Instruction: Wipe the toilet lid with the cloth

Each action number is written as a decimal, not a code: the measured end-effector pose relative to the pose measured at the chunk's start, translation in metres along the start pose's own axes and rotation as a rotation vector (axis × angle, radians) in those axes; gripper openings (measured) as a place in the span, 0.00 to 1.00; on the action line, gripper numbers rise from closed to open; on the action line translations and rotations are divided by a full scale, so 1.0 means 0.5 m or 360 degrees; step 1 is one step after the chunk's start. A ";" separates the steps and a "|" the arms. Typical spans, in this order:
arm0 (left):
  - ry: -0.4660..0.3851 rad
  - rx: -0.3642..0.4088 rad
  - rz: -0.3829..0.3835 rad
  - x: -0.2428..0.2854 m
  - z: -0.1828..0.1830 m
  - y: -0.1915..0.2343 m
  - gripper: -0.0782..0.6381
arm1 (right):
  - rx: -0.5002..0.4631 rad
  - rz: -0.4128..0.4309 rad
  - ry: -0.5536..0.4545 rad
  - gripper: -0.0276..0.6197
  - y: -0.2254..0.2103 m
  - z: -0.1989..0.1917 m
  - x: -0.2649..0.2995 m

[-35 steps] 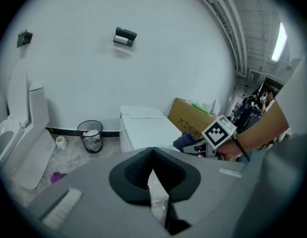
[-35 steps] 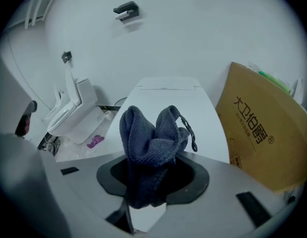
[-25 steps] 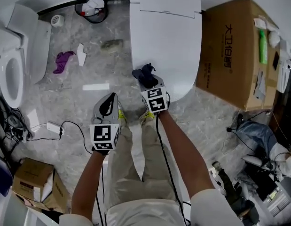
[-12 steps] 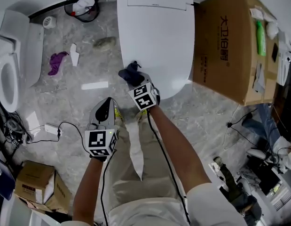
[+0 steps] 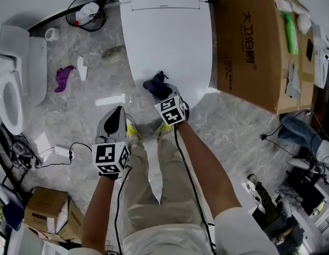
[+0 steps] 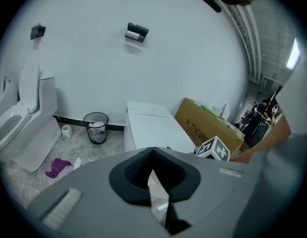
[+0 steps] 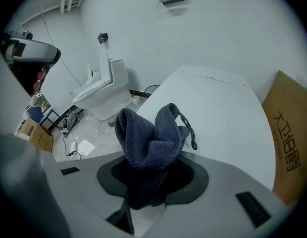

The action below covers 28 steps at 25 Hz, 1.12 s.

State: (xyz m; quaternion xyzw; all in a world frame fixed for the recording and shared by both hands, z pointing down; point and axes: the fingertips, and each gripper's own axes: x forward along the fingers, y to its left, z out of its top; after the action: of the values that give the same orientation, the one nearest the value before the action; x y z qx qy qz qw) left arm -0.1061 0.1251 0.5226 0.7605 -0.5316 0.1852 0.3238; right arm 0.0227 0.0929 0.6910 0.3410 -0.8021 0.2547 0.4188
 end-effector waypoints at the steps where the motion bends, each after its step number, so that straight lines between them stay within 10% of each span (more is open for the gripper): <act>1: 0.0004 0.0010 -0.0004 0.002 0.001 -0.001 0.11 | 0.0008 -0.0011 0.0001 0.27 -0.010 -0.005 -0.004; 28: 0.0079 0.0304 -0.0133 0.056 -0.006 -0.131 0.11 | 0.0270 -0.0258 0.0012 0.27 -0.217 -0.154 -0.118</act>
State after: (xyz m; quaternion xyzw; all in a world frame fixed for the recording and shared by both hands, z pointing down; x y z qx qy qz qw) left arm -0.0348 0.1229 0.5229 0.8045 -0.4711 0.2403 0.2703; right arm 0.1683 0.0966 0.6942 0.4380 -0.7459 0.2882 0.4108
